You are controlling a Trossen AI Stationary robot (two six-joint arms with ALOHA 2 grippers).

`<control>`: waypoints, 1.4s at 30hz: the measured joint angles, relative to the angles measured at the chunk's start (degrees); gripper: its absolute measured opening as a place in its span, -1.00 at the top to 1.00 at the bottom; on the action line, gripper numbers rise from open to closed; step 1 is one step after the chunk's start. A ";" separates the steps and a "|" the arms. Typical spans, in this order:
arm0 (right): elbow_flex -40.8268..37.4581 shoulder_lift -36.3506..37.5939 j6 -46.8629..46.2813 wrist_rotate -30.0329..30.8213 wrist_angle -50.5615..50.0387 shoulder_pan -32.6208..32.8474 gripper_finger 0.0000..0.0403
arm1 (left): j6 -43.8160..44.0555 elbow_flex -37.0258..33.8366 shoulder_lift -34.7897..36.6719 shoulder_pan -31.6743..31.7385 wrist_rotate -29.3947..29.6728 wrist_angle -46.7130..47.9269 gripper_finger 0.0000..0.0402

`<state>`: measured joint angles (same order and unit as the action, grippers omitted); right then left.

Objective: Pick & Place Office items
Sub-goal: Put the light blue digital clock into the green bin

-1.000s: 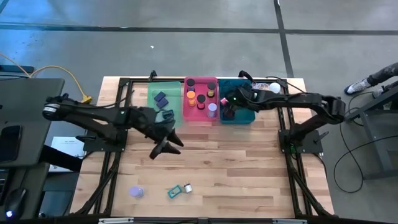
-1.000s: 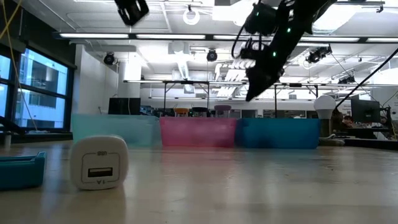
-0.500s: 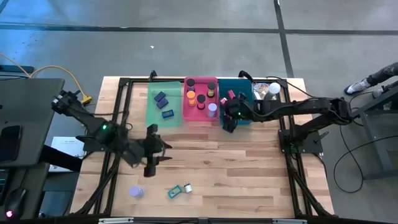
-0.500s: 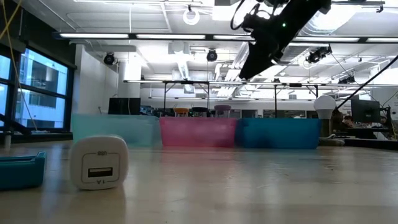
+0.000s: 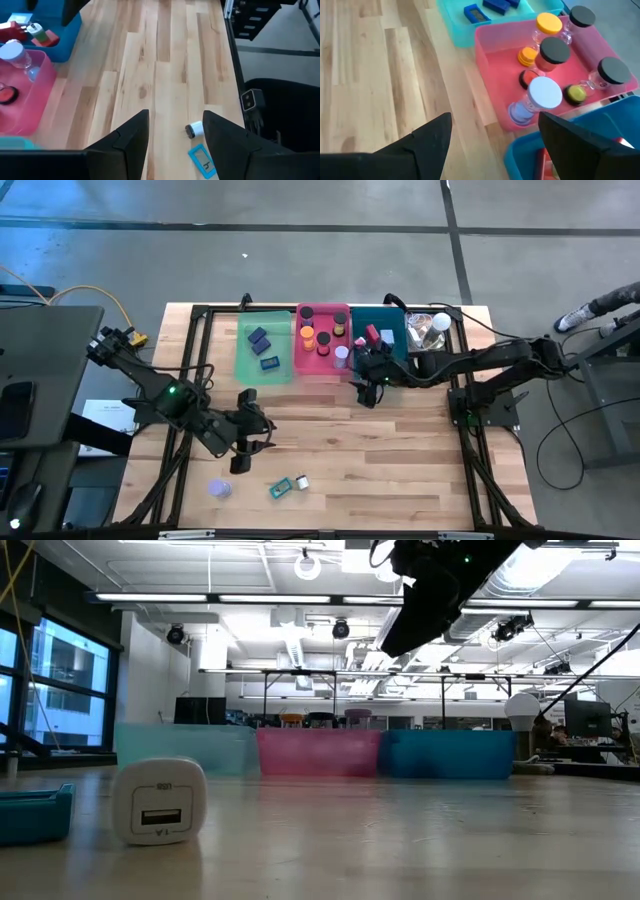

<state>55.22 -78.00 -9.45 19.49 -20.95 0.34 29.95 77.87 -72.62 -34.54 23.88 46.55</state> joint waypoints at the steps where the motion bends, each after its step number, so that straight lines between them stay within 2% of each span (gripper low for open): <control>1: 0.00 0.00 0.00 0.00 0.22 0.20 -0.42 | 0.00 0.00 0.02 -0.10 0.00 0.02 0.10; 5: 0.00 0.00 -0.01 0.00 0.78 0.58 -0.42 | 0.08 0.00 -0.29 -0.18 -0.13 0.07 -0.02; 11: 0.00 0.00 -0.01 -0.06 1.09 0.57 -0.42 | 0.82 -0.04 -2.00 0.42 0.02 1.24 -0.45; 16: 0.00 0.00 0.00 -0.22 1.11 0.67 -0.42 | 6.70 -0.04 -4.81 0.63 -0.45 2.13 -0.71; 29: 0.00 -0.32 1.97 -1.82 1.76 4.39 -0.42 | 11.18 -0.04 -19.16 -1.64 -4.25 2.10 -0.72; 36: 0.00 -0.37 1.68 -3.74 1.28 6.90 -0.42 | 13.69 -0.04 -23.07 -2.51 -8.39 1.01 -0.72; 42: 0.00 -0.37 0.08 -6.14 1.07 9.74 -0.42 | 15.54 -0.04 -25.71 -5.29 -8.83 -1.81 -0.72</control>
<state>55.22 -78.37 -9.37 13.34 -19.87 10.08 45.49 77.82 -98.33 -39.84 15.05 44.73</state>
